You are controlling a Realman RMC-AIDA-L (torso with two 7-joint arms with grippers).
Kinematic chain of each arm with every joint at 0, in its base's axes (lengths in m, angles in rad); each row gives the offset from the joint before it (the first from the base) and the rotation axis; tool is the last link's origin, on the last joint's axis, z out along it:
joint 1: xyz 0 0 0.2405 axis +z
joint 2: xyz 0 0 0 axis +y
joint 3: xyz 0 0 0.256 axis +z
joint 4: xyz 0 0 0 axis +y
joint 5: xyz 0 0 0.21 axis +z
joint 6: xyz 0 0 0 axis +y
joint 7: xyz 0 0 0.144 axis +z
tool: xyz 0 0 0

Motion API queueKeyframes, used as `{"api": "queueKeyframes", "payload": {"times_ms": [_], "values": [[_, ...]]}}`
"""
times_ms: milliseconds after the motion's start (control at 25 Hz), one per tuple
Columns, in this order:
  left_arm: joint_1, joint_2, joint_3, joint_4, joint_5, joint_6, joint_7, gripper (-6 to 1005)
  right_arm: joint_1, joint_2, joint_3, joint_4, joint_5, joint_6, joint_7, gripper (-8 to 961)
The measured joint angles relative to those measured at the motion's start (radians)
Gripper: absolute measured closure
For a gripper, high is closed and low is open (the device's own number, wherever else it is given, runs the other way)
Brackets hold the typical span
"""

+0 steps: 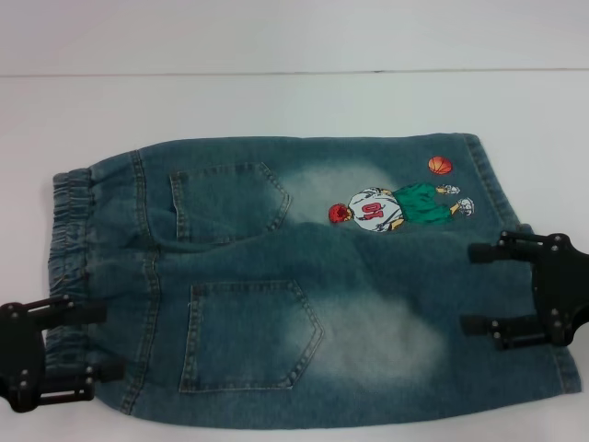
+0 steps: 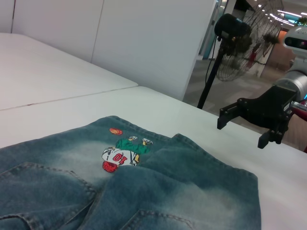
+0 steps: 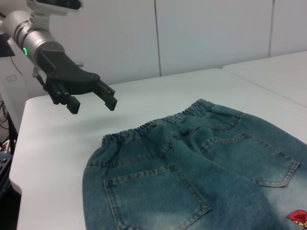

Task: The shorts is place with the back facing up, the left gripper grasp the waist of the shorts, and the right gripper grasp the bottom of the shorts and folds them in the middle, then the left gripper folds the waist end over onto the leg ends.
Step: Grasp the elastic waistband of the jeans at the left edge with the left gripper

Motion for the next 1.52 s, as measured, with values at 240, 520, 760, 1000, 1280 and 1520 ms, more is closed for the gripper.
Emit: {"api": "queueKeyframes", "payload": {"times_ms": [240, 520, 760, 1000, 1280, 1520], "values": [[0.001, 0.000, -0.001, 0.002, 0.001, 0.007, -0.001, 183, -0.002, -0.003, -0.015, -0.004, -0.001, -0.011, 0.008, 19], [0.002, 0.001, -0.002, 0.012, 0.001, 0.020, -0.007, 183, -0.010, -0.003, -0.015, -0.004, -0.001, -0.015, 0.008, 18], [0.002, 0.000, -0.011, 0.026, 0.001, 0.019, -0.034, 184, -0.012, -0.003, -0.008, -0.004, -0.001, -0.015, 0.008, 18], [0.025, -0.013, -0.030, 0.141, -0.006, 0.025, -0.140, 184, -0.014, -0.002, 0.002, -0.004, 0.000, -0.015, 0.008, 19], [0.033, -0.027, 0.006, 0.310, 0.060, 0.000, -0.369, 184, -0.015, -0.002, 0.017, -0.003, 0.002, -0.018, 0.008, 21], [0.004, -0.032, 0.051, 0.360, 0.187, -0.068, -0.513, 184, -0.015, 0.000, 0.021, -0.003, 0.001, -0.015, 0.007, 23]]}}
